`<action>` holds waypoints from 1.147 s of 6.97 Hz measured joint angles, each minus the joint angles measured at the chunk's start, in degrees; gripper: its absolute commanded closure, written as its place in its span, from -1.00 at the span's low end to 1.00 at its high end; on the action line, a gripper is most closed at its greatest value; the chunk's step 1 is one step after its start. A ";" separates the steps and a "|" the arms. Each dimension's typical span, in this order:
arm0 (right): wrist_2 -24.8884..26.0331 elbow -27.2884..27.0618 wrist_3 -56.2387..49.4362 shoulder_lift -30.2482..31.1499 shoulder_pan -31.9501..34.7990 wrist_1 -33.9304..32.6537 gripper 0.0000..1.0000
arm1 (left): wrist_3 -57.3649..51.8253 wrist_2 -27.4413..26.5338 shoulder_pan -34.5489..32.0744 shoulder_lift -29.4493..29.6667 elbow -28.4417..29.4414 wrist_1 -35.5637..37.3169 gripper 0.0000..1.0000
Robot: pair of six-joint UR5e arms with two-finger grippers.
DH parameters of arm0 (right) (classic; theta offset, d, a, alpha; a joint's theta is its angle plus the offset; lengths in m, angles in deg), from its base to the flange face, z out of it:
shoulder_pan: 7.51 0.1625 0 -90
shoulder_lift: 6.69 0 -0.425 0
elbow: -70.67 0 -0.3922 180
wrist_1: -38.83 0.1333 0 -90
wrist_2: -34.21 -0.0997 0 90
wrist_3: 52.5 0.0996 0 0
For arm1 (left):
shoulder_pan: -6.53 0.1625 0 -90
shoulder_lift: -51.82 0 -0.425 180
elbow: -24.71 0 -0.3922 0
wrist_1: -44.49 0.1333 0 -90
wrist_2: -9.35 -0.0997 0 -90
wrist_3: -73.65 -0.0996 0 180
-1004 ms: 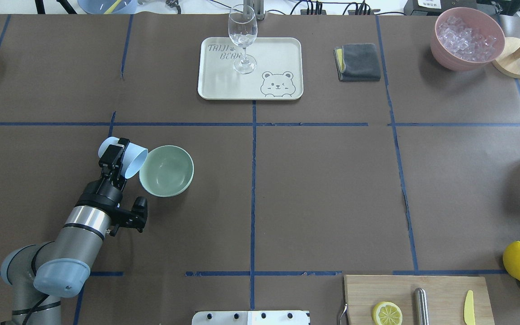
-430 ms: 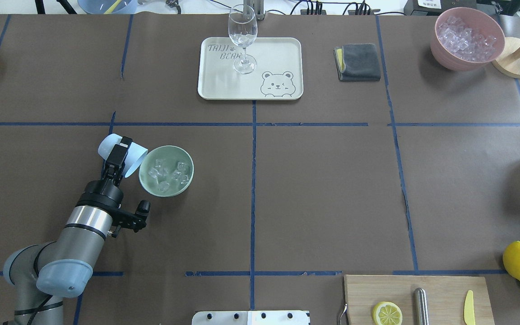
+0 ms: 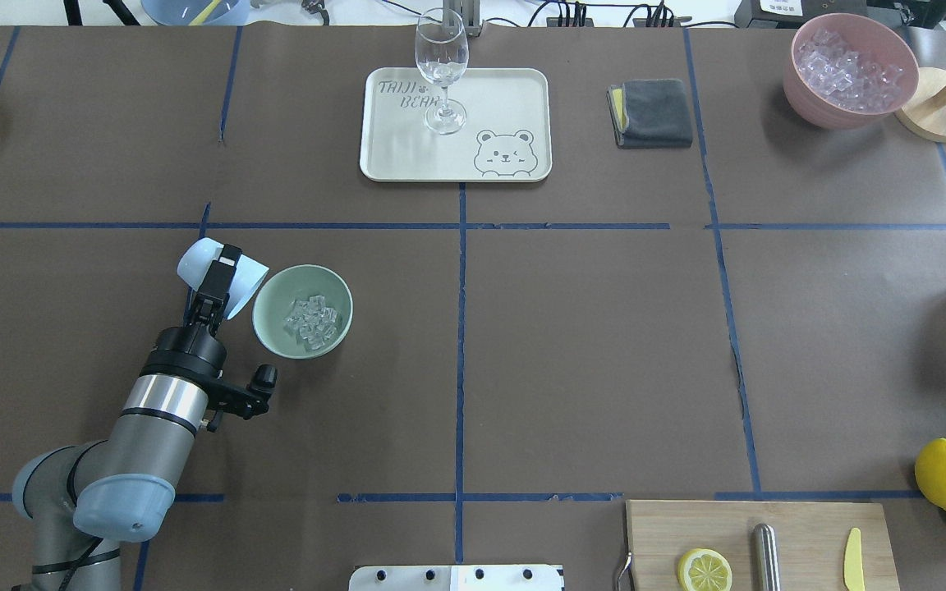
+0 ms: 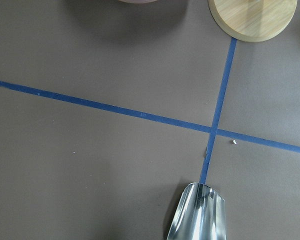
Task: Pour ice into bowl
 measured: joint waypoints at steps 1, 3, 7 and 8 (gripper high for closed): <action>0.01 -0.01 0.01 0.00 -0.02 0.00 -1.00 | -0.10 -0.02 0.03 0.06 -0.07 -0.04 1.00; 0.00 -0.01 0.07 0.00 -0.03 0.00 -1.00 | 0.20 0.02 0.01 0.10 -1.04 -2.05 1.00; -0.05 -0.01 0.17 -0.09 -0.03 0.00 -1.00 | 15.99 2.38 -0.03 -0.06 -1.11 -13.58 1.00; -0.01 -0.01 0.16 -0.12 -0.03 0.00 -1.00 | 26.89 4.60 -0.03 -0.07 -1.22 -14.10 1.00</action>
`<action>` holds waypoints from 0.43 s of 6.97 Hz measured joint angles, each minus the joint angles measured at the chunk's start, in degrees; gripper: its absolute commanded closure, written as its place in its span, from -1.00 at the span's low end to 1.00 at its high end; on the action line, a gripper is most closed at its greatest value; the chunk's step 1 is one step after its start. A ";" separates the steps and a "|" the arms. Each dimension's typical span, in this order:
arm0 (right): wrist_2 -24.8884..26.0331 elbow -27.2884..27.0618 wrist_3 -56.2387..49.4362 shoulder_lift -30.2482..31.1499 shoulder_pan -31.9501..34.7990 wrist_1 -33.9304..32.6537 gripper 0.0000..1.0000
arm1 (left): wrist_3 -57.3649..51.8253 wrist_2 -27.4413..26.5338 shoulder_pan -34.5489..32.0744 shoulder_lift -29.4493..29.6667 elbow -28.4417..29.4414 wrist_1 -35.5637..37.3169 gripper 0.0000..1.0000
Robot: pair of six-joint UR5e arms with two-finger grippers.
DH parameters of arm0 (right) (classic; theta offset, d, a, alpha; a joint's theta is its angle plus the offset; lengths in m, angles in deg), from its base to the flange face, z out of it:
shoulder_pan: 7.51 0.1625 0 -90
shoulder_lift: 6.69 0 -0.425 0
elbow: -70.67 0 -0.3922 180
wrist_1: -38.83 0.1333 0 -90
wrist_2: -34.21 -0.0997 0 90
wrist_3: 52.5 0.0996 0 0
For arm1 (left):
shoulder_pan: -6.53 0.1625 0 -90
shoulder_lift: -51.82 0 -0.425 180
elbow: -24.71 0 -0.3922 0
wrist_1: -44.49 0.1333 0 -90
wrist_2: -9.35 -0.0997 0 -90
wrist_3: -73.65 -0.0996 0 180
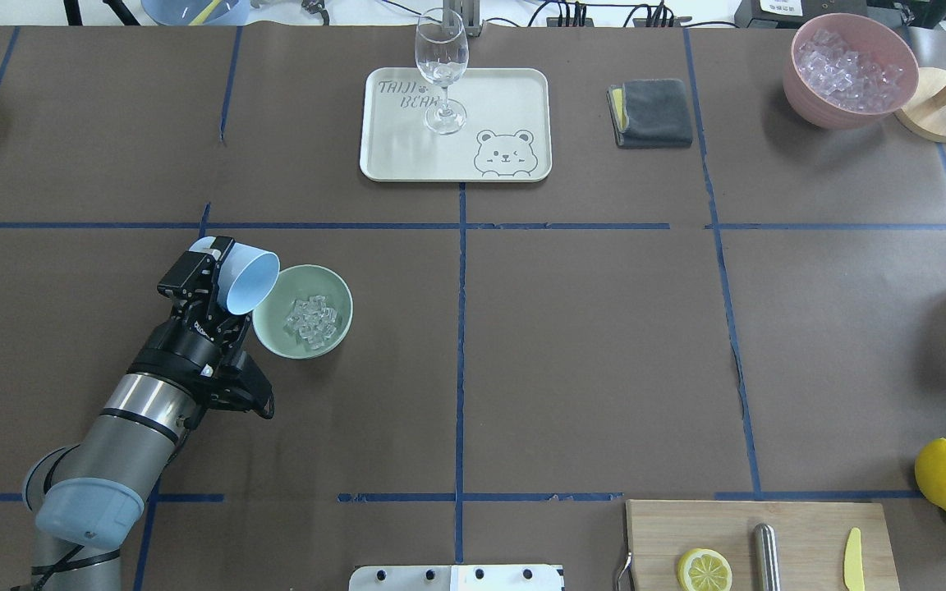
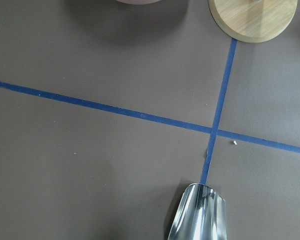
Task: Pour ice into bowl
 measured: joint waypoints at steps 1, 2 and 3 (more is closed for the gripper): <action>0.02 0.01 -0.04 -0.03 0.00 0.00 -1.00 | 10.84 2.38 0.00 0.00 -0.11 -1.67 1.00; 0.03 0.05 -0.06 -0.04 0.00 0.00 -1.00 | 20.94 4.77 0.00 -0.01 -0.06 -5.66 1.00; 0.03 0.08 -0.06 -0.04 0.00 0.00 -1.00 | 30.83 6.52 0.06 -0.04 0.15 -10.62 1.00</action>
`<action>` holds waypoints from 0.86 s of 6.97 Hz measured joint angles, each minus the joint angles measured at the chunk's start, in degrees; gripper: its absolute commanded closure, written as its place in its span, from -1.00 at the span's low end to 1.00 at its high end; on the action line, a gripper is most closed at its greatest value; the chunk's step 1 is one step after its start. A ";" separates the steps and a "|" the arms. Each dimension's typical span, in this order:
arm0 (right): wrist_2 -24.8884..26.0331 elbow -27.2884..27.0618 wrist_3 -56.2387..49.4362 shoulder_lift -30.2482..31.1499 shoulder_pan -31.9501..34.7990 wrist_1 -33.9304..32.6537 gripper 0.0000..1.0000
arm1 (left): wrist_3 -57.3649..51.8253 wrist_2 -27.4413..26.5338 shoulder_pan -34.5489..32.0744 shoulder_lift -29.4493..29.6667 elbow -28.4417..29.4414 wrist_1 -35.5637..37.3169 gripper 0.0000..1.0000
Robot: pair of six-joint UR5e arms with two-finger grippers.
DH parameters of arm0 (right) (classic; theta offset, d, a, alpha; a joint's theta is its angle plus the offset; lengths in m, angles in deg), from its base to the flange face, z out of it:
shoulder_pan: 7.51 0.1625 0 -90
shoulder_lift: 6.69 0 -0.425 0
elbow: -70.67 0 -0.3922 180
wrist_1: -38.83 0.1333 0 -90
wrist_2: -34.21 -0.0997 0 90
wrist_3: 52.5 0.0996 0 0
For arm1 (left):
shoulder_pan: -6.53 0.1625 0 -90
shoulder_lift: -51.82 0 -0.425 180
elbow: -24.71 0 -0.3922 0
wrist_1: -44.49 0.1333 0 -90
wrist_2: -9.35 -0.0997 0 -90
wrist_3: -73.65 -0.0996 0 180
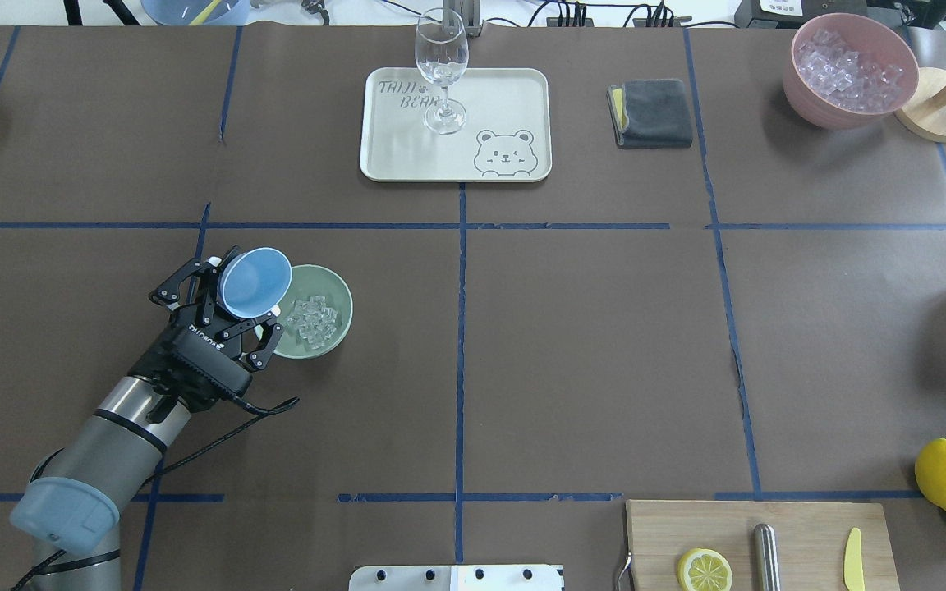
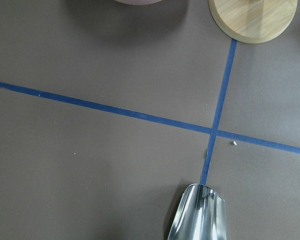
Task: Pour ice into bowl
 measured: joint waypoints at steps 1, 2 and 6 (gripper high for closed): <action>0.00 0.00 0.00 0.01 0.00 0.00 -1.00 | 9.26 0.72 0.12 -0.03 0.25 -3.81 1.00; 0.00 0.00 0.00 0.01 0.00 0.00 -1.00 | 17.13 0.89 0.16 -0.03 0.14 -5.94 1.00; 0.06 -0.14 0.00 0.03 0.00 0.06 -1.00 | 31.31 0.70 0.20 -0.40 -1.29 -13.72 1.00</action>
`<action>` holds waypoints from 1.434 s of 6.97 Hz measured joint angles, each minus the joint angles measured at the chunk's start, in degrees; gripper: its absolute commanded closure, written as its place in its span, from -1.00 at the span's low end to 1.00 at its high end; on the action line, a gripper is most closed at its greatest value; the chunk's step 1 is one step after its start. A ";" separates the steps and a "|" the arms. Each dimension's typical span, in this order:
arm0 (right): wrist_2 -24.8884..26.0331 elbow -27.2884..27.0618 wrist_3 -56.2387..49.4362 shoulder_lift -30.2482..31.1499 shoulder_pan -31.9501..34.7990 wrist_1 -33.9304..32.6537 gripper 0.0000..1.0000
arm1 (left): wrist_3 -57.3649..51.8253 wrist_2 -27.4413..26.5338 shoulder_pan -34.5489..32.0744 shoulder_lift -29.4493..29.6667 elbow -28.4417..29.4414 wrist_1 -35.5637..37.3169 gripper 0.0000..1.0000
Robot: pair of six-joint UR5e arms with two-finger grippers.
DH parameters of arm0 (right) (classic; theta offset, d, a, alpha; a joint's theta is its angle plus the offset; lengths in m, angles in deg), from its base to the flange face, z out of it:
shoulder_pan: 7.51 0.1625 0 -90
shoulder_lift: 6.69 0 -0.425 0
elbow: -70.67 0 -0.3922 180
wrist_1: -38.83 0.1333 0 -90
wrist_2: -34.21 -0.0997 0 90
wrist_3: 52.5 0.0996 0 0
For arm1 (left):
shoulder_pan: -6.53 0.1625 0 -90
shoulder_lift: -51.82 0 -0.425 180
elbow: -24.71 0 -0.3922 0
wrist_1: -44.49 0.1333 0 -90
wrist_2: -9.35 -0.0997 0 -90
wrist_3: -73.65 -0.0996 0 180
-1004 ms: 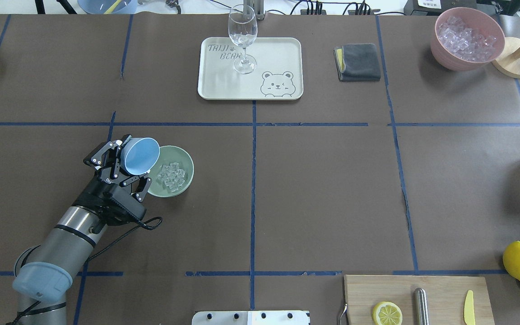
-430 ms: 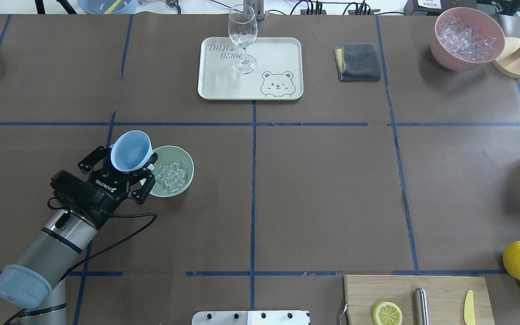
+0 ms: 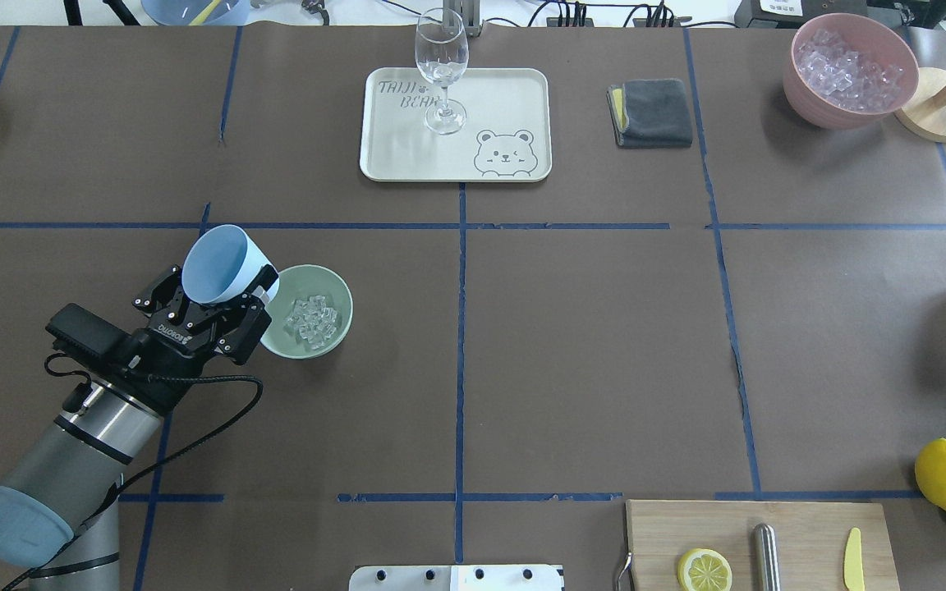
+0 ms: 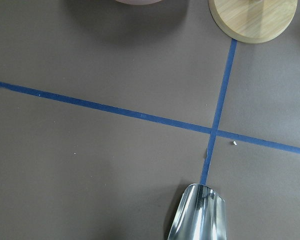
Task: Pour ice into bowl
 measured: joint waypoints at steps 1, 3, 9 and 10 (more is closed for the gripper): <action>0.02 -0.01 -0.02 0.00 0.00 0.02 -1.00 | 0.36 0.09 -0.10 -1.31 -0.27 -0.09 1.00; 0.09 0.12 -0.08 0.04 0.00 -0.03 -1.00 | 0.73 0.35 -0.98 -6.21 -0.45 0.16 1.00; 0.08 0.12 0.00 0.21 0.00 -0.06 -1.00 | 17.13 0.47 -9.99 -21.49 1.81 0.22 1.00; 0.09 0.16 0.00 0.20 0.00 -0.06 -1.00 | 21.04 0.42 -10.67 -22.50 4.48 0.13 1.00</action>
